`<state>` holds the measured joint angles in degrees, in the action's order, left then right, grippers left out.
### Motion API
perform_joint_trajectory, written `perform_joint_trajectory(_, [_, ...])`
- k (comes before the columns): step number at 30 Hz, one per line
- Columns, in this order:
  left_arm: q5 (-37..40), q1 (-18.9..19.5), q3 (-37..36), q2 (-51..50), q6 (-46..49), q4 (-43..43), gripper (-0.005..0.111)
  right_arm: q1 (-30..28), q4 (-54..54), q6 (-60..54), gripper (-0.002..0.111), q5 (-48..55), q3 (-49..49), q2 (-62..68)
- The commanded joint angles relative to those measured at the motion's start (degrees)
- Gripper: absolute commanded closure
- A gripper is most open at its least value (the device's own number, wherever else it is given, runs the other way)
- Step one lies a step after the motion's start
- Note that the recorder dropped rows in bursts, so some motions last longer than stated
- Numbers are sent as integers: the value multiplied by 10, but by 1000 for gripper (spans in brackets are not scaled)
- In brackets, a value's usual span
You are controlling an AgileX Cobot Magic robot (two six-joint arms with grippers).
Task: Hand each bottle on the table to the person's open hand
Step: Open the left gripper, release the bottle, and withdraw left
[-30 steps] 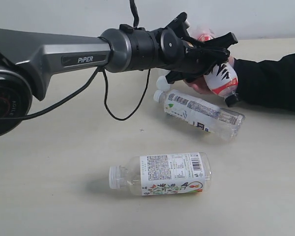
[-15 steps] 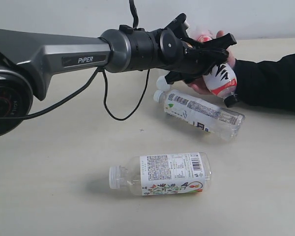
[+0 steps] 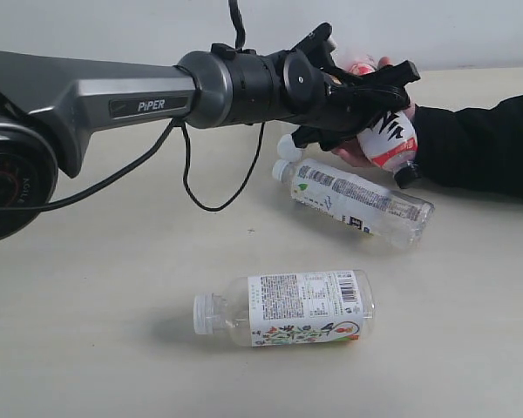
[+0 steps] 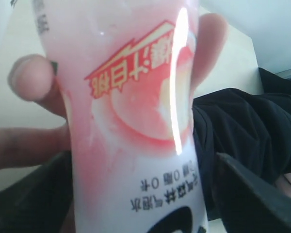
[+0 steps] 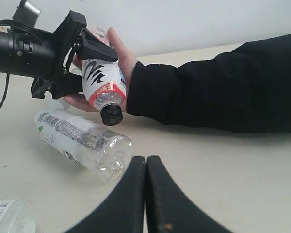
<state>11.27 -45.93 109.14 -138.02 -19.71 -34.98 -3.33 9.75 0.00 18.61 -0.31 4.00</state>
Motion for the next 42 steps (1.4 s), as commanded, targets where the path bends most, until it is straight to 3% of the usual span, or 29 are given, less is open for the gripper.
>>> perform_joint_trajectory(1, [22, 8, 3, 32, 14, 6, 32, 0, 1, 0, 108, -7, 3, -1])
perform_joint_trajectory(11, [125, 41, 3, 88, 51, 29, 33, 0, 1, 0, 108, -7, 3, -1])
perform_joint_trajectory(18, [198, 54, 3, 158, 215, 32, 35, 0, 1, 0, 108, -7, 3, -1])
perform_joint_trajectory(21, [253, 55, 3, 195, 285, 32, 50, 0, 1, 0, 108, -7, 3, -1])
perform_joint_trajectory(27, [400, 55, 3, 235, 418, 35, 106, 0, 1, 0, 108, -7, 3, -1])
perform_joint_trajectory(31, [461, 55, -2, 241, 466, 26, 105, 0, 1, 0, 108, -7, 3, -1])
perform_joint_trajectory(36, [446, 65, -50, 251, 537, -44, 105, 0, 1, 0, 108, -7, 3, -1])
perform_joint_trajectory(42, [430, 113, -160, 295, 727, -247, 105, 0, 1, 0, 108, -7, 3, -1])
